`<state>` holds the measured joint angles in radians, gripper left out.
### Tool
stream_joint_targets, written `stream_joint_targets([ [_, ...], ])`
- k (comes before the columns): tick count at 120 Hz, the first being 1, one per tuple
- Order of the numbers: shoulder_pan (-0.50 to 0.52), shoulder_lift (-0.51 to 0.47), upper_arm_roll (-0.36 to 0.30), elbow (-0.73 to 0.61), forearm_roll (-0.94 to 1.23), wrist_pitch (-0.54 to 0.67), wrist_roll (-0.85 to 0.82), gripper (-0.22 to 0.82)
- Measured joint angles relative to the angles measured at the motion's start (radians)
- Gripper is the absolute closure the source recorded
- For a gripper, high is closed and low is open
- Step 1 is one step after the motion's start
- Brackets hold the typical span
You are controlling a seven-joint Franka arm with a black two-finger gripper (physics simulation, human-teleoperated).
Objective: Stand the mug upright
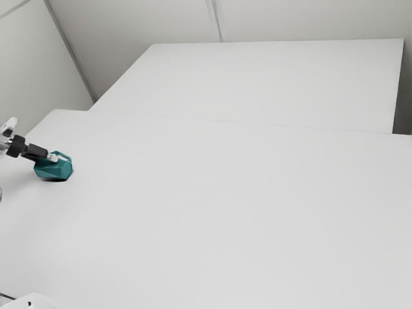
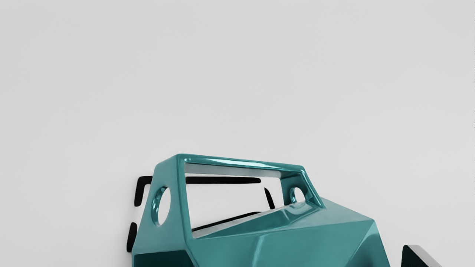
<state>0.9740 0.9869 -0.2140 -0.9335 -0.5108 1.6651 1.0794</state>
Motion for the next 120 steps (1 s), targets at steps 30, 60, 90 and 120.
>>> stream_joint_targets([
  [30, 0.000, -0.003, -0.002, -0.002, -0.005, -0.003, 0.001, 0.24],
  [60, 0.005, -0.017, -0.008, -0.028, -0.008, -0.005, 0.002, 0.33],
  [90, 0.006, -0.077, -0.011, -0.087, -0.005, -0.001, 0.002, 0.53],
  [120, 0.002, -0.184, -0.011, -0.192, 0.000, 0.004, 0.002, 0.73],
])
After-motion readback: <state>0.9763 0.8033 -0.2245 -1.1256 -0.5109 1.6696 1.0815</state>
